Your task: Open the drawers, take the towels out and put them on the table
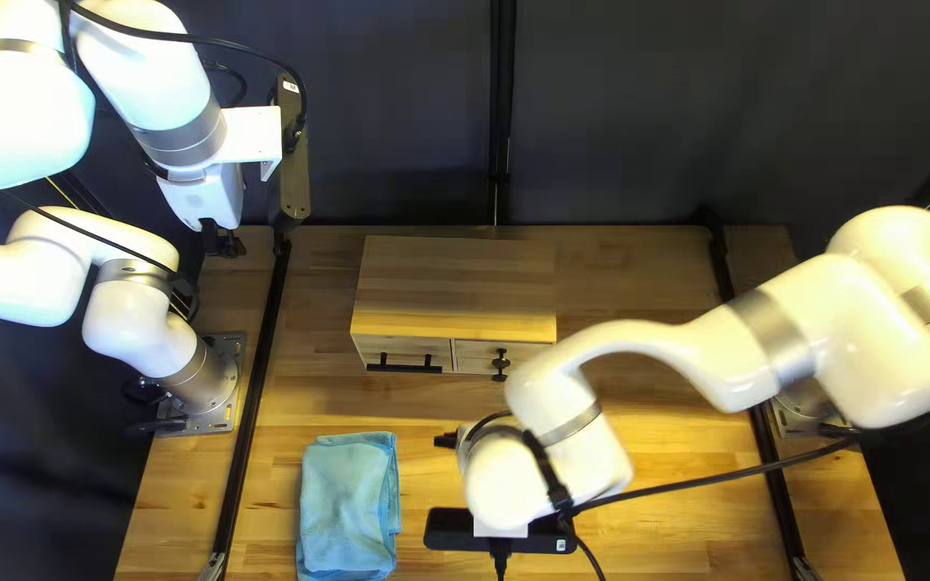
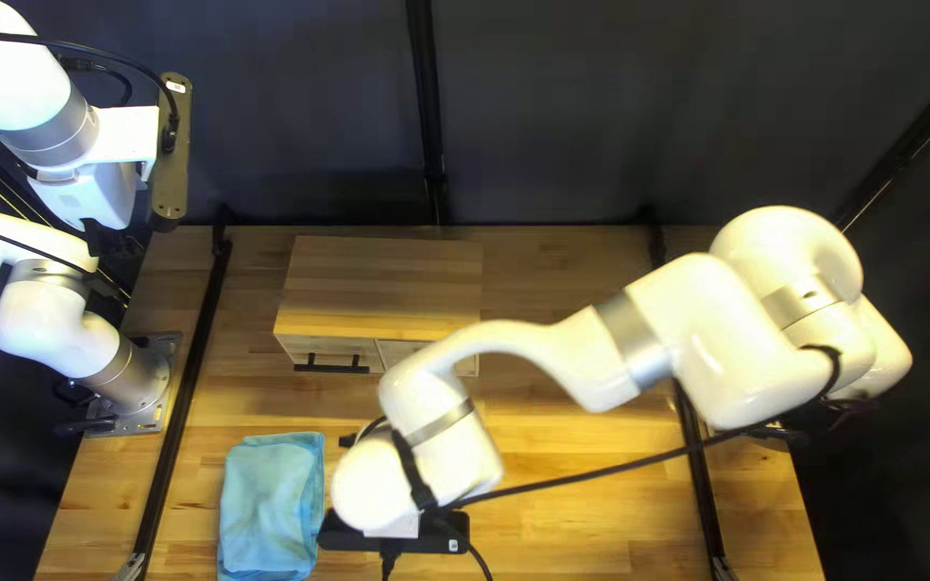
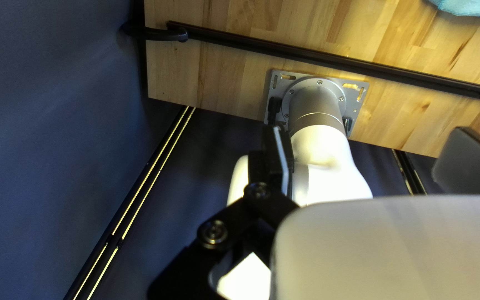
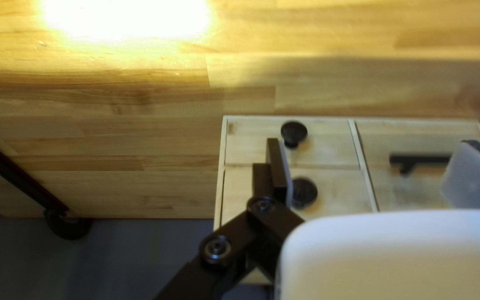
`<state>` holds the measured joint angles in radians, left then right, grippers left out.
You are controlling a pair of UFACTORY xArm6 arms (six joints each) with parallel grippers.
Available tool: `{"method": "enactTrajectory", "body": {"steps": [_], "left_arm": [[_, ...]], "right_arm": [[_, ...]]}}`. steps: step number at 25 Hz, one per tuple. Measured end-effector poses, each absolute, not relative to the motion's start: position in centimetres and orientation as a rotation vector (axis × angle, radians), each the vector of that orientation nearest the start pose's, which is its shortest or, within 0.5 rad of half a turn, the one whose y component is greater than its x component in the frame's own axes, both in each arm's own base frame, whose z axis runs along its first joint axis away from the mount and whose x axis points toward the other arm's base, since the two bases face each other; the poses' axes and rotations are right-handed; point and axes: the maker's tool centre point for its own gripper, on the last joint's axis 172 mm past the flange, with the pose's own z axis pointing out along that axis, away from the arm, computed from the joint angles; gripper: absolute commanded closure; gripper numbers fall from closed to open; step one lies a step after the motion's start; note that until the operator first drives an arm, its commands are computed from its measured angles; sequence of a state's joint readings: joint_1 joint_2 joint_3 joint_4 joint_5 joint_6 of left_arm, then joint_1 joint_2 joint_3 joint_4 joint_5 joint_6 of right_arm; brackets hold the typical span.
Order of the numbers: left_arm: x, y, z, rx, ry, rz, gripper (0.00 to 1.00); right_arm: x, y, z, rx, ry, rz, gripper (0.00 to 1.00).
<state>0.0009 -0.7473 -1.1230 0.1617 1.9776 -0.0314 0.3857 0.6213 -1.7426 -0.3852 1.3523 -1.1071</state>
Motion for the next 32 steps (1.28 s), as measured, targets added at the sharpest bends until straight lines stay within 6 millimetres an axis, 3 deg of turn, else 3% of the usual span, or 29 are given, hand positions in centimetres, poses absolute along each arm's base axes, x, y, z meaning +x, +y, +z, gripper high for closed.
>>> {"method": "enactTrajectory", "body": {"steps": [5, 15, 32], "left_arm": [[19.6, 4.5, 41.5, -2.981, -0.132, 0.157, 0.00], [19.6, 4.5, 41.5, -2.981, -0.132, 0.157, 0.00], [19.6, 4.5, 41.5, -2.981, -0.132, 0.157, 0.00]], "right_arm": [[55.8, 11.9, 9.8, 1.965, 2.029, -0.521, 0.00], [54.7, 8.9, 6.7, 1.991, 1.898, -0.597, 0.00], [54.4, 3.7, 5.3, 2.018, 1.773, -0.594, 0.00]]}}
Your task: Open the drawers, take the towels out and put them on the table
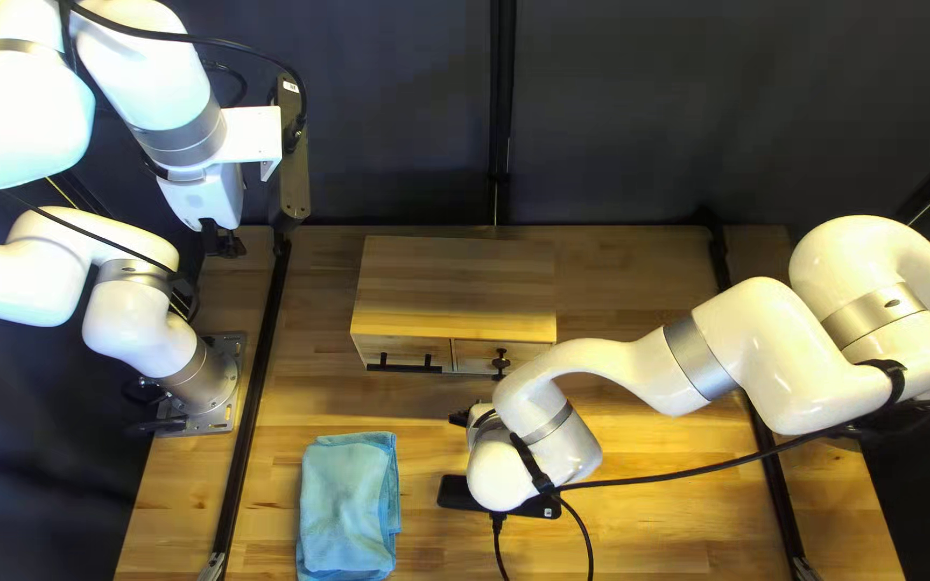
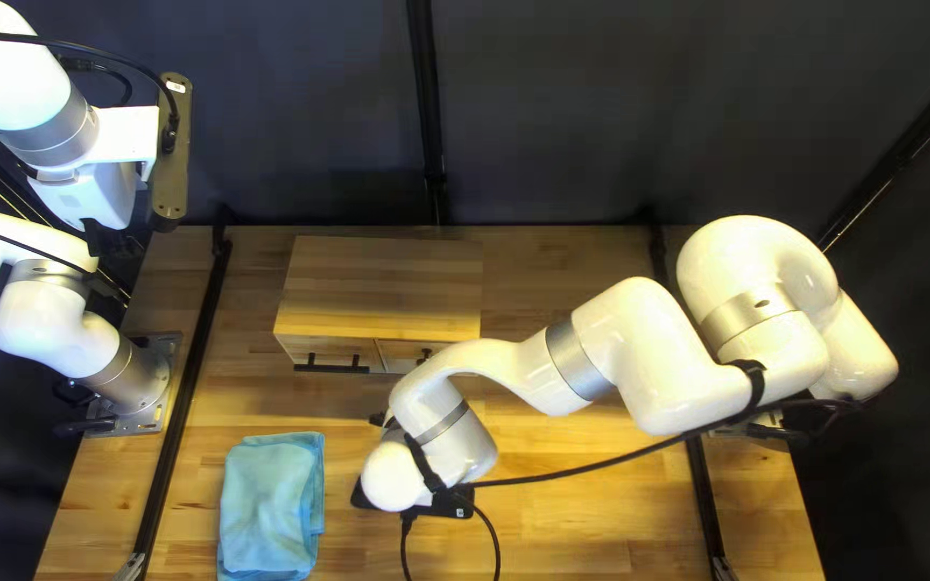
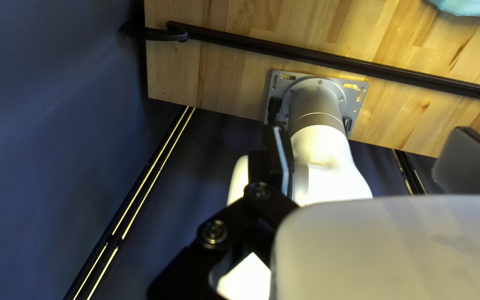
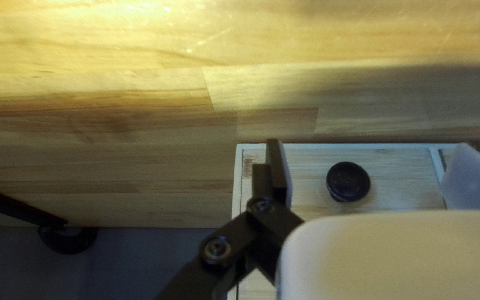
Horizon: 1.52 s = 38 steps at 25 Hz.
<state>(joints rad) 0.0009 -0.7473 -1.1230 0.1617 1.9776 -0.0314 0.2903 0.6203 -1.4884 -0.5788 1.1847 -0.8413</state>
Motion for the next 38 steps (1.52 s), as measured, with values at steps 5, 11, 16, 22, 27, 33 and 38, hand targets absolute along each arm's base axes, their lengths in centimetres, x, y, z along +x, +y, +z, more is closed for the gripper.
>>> {"method": "enactTrajectory", "body": {"steps": [5, 11, 16, 22, 27, 33, 38], "left_arm": [[19.6, 4.5, 41.5, -2.981, -0.132, 0.157, 0.00], [19.6, 4.5, 41.5, -2.981, -0.132, 0.157, 0.00], [19.6, 4.5, 41.5, -2.981, -0.132, 0.157, 0.00], [19.6, 4.5, 41.5, -2.981, -0.132, 0.157, 0.00], [19.6, 4.5, 41.5, -2.981, -0.132, 0.157, 0.00], [19.6, 4.5, 41.5, -2.981, -0.132, 0.157, 0.00], [19.6, 4.5, 41.5, -2.981, -0.132, 0.157, 0.00]], "right_arm": [[54.4, 3.6, 5.3, -2.595, -2.274, 0.761, 0.00], [54.5, 3.3, 5.3, -2.597, -2.299, 0.774, 0.00], [54.3, 2.6, 4.4, -2.596, -2.323, 0.789, 0.00], [54.0, 1.4, 3.5, -2.580, -2.347, 0.772, 0.00], [54.5, 0.9, 3.6, -2.569, -2.372, 0.756, 0.00], [55.6, 0.3, 3.7, -2.549, -2.396, 0.759, 0.00], [55.4, -0.1, 3.7, -2.541, -2.394, 0.768, 0.00]]}}
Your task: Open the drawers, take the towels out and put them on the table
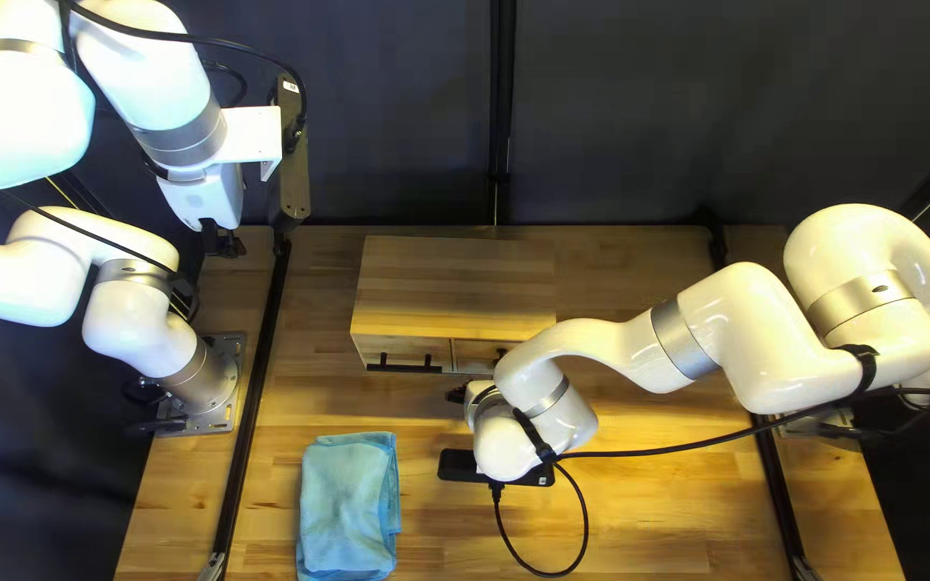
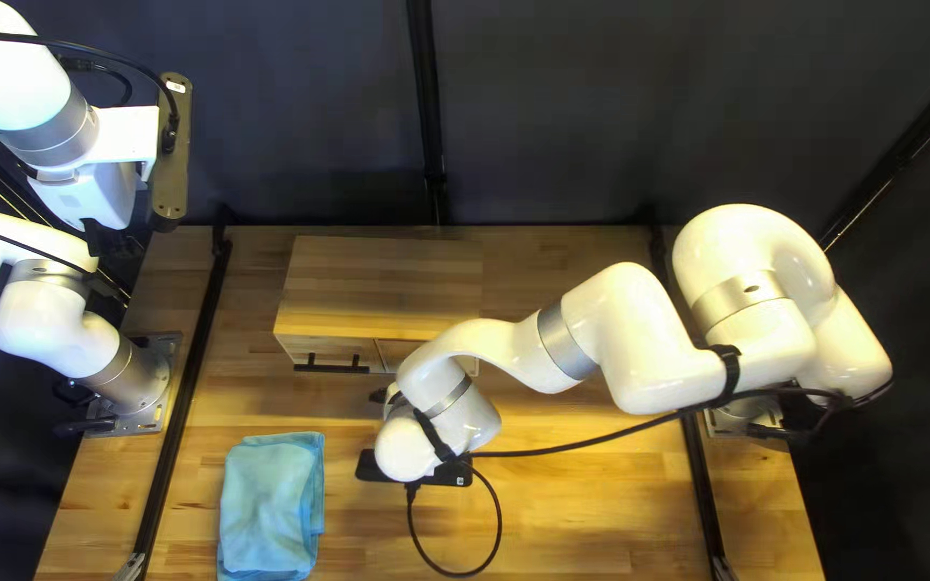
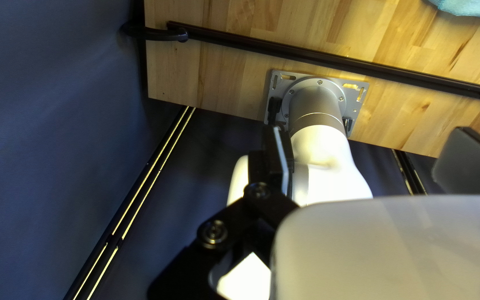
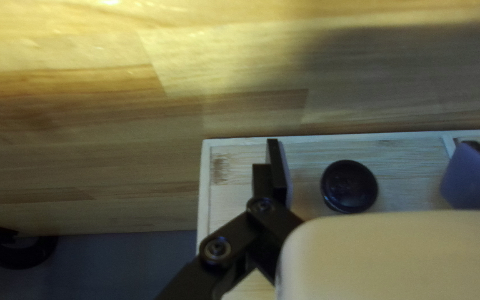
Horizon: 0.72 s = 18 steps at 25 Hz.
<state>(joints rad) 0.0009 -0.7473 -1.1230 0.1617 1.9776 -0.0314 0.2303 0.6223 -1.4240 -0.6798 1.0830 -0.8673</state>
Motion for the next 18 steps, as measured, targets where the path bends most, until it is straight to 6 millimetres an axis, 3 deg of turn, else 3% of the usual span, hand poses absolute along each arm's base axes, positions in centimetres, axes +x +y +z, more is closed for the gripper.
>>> {"method": "enactTrajectory", "body": {"steps": [17, 18], "left_arm": [[19.59, 4.48, 41.50, -2.981, -0.132, 0.157, 0.00], [19.59, 4.48, 41.50, -2.981, -0.132, 0.157, 0.00]], "right_arm": [[54.77, -0.23, 4.14, -2.545, -2.379, 0.768, 0.03], [54.77, -0.23, 4.14, -2.545, -2.379, 0.767, 1.00]]}}
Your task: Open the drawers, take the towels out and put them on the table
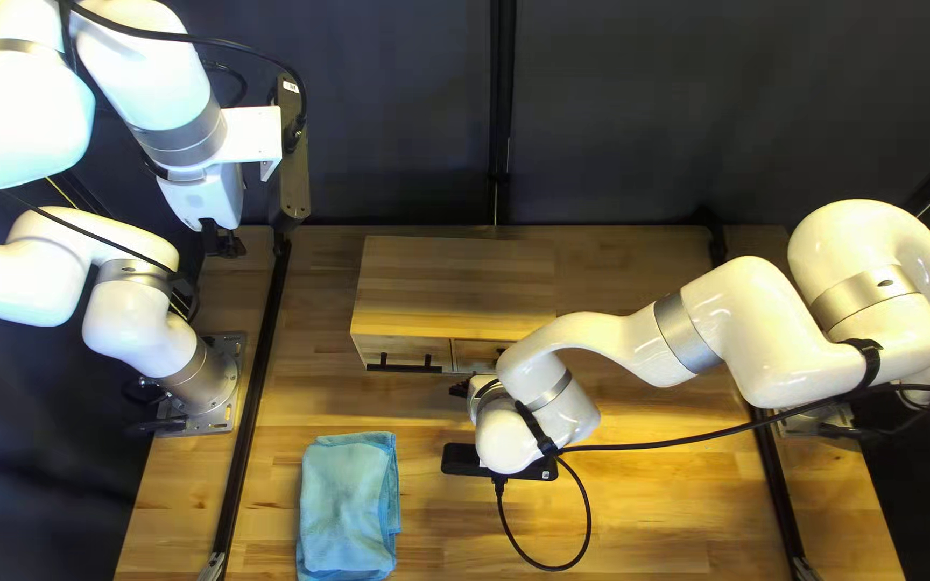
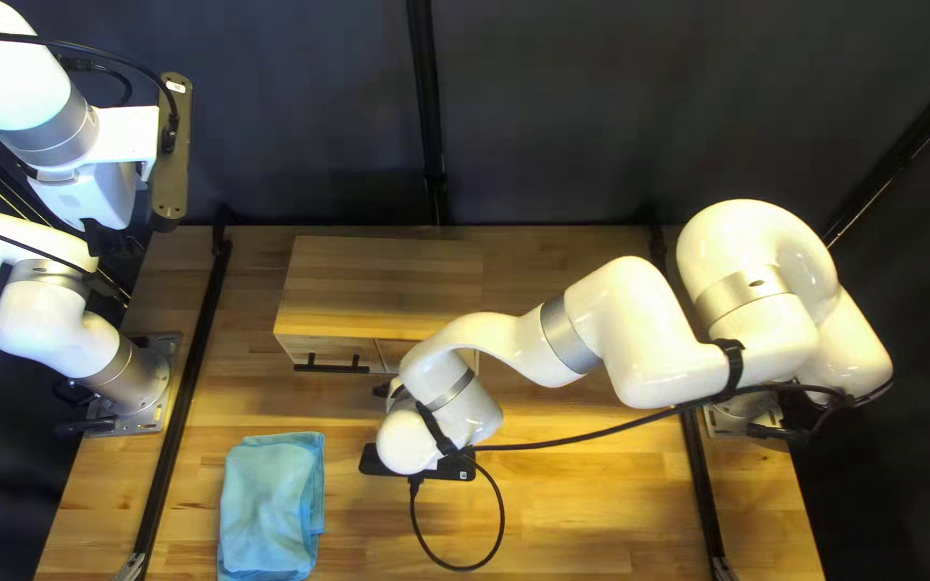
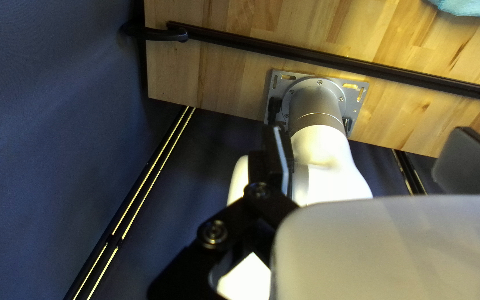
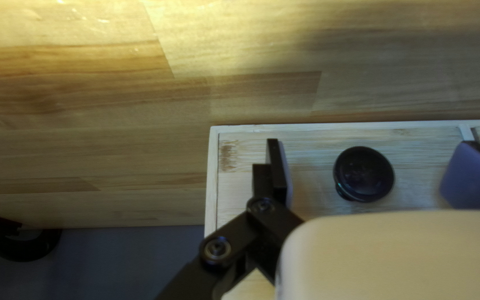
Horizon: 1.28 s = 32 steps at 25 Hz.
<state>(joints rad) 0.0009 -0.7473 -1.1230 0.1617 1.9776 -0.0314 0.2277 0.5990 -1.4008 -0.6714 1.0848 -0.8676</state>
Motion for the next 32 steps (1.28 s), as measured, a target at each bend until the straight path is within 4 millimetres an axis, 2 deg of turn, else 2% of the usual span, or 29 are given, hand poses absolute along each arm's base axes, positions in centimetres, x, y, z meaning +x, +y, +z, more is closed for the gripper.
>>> {"method": "enactTrajectory", "body": {"steps": [15, 23, 32], "left_arm": [[19.6, 4.5, 41.5, -2.981, -0.132, 0.157, 0.00], [19.6, 4.5, 41.5, -2.981, -0.132, 0.157, 0.00], [19.6, 4.5, 41.5, -2.981, -0.132, 0.157, 0.00]], "right_arm": [[54.8, 0.0, 4.3, -2.542, -2.392, 0.770, 1.00], [55.9, 2.5, 4.4, -2.535, -2.413, 0.760, 1.00], [56.2, 5.5, 5.0, -2.530, -2.420, 0.743, 1.00]]}}
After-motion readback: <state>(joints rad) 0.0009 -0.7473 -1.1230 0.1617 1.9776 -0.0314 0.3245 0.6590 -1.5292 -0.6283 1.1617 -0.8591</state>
